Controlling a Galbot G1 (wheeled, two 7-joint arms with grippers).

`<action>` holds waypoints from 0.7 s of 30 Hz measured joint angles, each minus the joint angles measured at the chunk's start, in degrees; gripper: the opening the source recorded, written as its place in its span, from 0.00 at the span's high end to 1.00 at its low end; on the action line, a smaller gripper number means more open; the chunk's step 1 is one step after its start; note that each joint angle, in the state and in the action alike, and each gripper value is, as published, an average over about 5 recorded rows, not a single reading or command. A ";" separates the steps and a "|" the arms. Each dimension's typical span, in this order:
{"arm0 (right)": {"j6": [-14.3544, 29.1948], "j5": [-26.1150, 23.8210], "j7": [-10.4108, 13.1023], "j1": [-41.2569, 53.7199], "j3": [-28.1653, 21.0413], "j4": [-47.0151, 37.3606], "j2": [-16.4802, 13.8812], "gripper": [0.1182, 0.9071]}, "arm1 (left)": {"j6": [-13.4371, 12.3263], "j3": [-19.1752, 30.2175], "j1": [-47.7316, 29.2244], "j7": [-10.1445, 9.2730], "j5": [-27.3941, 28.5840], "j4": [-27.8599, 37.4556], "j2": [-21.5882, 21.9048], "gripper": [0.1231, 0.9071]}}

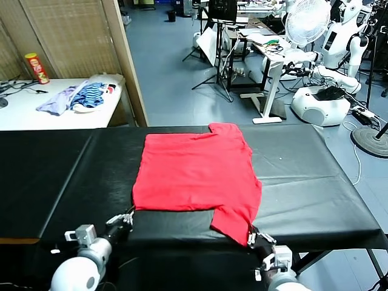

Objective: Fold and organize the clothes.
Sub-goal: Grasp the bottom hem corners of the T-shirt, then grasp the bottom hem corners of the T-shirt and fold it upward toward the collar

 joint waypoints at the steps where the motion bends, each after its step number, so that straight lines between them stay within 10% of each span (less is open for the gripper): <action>1: 0.08 0.63 -0.11 -0.27 0.51 0.68 -0.44 0.99 | -0.04 -0.16 0.66 -0.47 0.20 -0.93 -0.16 1.00; 21: 15.37 6.27 -5.23 21.72 0.61 -15.83 -9.00 0.99 | -5.87 0.40 0.70 -2.26 0.42 -7.49 -5.38 1.00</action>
